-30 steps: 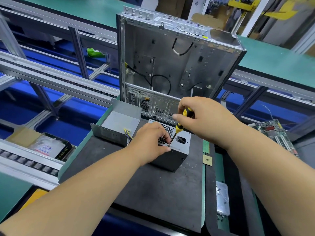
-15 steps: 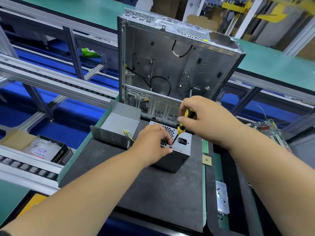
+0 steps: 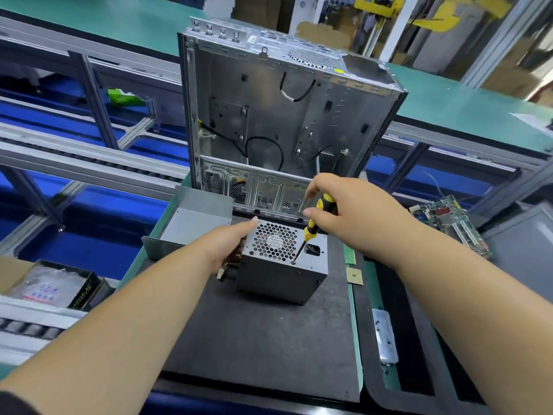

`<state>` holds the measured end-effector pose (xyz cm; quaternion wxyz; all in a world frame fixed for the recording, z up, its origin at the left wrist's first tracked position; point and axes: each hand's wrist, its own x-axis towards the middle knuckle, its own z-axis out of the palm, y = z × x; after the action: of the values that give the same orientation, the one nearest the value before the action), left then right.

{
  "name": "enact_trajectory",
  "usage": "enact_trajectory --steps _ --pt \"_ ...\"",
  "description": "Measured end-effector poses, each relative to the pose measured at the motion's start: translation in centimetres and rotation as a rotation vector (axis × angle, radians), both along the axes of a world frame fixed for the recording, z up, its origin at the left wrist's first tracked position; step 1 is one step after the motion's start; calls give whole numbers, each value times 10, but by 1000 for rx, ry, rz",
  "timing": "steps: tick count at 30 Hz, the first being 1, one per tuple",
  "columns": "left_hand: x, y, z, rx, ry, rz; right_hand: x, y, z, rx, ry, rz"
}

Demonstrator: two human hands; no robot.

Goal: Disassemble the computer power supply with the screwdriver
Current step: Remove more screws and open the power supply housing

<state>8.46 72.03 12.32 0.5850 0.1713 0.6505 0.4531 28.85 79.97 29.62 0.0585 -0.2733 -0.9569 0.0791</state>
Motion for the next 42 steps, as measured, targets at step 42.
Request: enact_trajectory --steps 42 --pt "5 63 52 -145 263 -858 22 -72 -1 48 -85 -275"
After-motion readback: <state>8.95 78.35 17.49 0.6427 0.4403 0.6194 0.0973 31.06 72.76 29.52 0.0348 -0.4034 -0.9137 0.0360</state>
